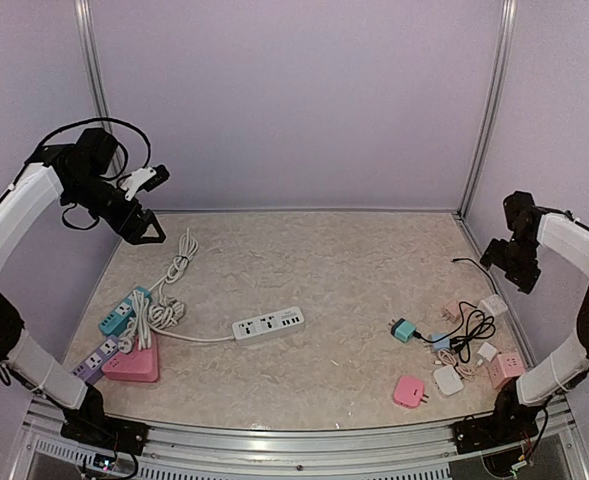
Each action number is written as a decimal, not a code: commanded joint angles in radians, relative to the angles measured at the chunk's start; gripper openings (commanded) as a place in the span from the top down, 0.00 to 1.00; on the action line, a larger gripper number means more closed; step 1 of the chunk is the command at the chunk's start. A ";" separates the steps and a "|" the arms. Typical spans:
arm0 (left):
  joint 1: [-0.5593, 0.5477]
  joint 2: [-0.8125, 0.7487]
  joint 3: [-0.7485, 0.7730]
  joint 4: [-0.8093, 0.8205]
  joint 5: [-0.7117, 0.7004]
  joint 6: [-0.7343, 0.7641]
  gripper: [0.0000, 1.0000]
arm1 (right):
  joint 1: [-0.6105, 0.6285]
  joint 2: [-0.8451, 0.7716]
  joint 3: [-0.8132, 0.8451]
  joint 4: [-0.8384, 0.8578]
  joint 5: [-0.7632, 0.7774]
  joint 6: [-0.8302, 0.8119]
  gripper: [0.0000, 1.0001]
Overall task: Insert the plug
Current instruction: Pick up the plug from the center of the board.
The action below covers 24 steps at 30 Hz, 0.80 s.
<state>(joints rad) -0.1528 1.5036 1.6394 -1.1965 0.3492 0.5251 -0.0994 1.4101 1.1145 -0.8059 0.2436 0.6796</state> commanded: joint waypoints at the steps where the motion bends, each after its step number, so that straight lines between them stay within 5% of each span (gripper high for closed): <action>1: 0.001 -0.057 -0.063 0.046 0.036 0.022 0.15 | -0.062 0.119 -0.016 -0.016 0.003 0.181 0.02; 6: 0.001 -0.067 -0.082 0.041 0.042 0.029 0.15 | -0.063 0.284 0.048 -0.139 0.087 0.249 0.01; 11: 0.001 -0.083 -0.090 0.055 0.054 0.041 0.15 | -0.063 0.297 -0.044 -0.038 -0.017 0.265 0.06; 16: 0.000 -0.060 -0.061 0.036 0.061 0.033 0.15 | -0.062 0.296 -0.060 -0.020 0.035 0.249 0.37; 20: 0.001 -0.068 -0.066 0.036 0.057 0.041 0.15 | -0.062 0.251 -0.050 0.011 0.036 0.161 0.72; 24: 0.001 -0.073 -0.048 0.023 0.054 0.044 0.15 | -0.031 0.151 0.019 0.024 0.057 0.050 0.88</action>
<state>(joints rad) -0.1532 1.4445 1.5600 -1.1591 0.3893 0.5545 -0.1570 1.6798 1.0645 -0.8112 0.2584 0.8433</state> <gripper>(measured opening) 0.847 0.599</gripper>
